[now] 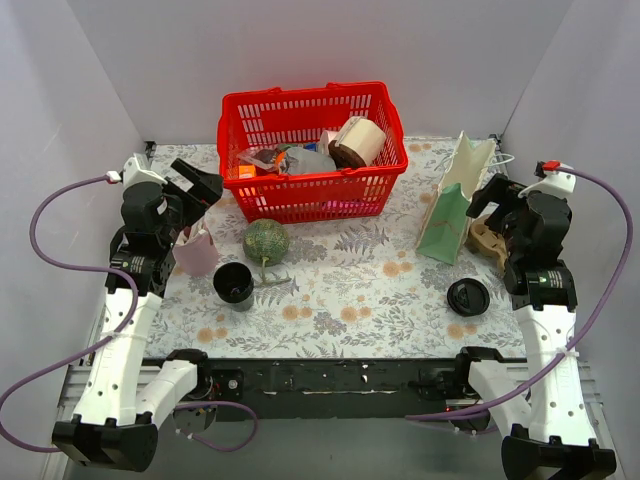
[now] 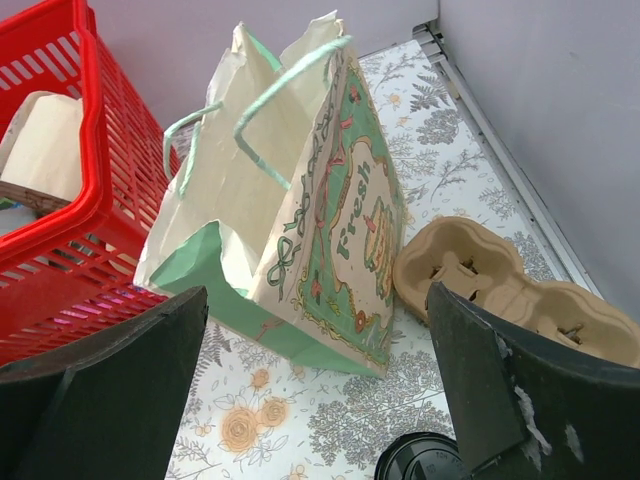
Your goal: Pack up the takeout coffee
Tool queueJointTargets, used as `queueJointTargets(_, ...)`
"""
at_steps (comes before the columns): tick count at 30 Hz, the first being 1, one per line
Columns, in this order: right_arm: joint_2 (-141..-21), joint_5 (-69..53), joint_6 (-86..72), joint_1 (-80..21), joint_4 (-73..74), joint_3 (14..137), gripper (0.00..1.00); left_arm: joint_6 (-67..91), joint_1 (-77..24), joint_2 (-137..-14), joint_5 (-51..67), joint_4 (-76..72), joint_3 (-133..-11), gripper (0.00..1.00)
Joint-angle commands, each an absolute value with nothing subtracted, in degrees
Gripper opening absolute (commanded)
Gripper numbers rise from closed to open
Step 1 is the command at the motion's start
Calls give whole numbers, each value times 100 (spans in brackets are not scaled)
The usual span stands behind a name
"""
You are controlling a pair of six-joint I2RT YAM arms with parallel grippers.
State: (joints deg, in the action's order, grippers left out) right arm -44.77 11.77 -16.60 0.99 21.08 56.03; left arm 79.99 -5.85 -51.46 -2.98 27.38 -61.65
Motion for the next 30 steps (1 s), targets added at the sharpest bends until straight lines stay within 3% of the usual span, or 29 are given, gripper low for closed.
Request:
queueJointTargets(1, -4298, 827, -1635, 79, 2030, 5625, 98, 8130, -589, -5124, -89, 2400, -6346, 98)
queueJointTargets(8, -3867, 2003, -2250, 79, 3398, 5292, 98, 8130, -589, -5308, -44, 2083, -6275, 98)
queueJointTargets(14, -4437, 3320, -2873, 88, 4631, 5248, 98, 7954, -589, -5502, 191, 1978, -6223, 98)
queueJointTargets(21, -5307, 2533, -2655, 439, 3447, 5071, 95, 7910, -589, -5397, 88, 1986, -6091, 98)
queueJointTargets(27, -6608, 1478, -2531, 949, 2541, 5712, 79, 7892, -589, -5335, 255, 1916, -5986, 98)
queueJointTargets(30, -7214, 1100, -2514, 1099, 2137, 5871, 61, 7875, -589, -5335, 264, 1872, -5950, 98)
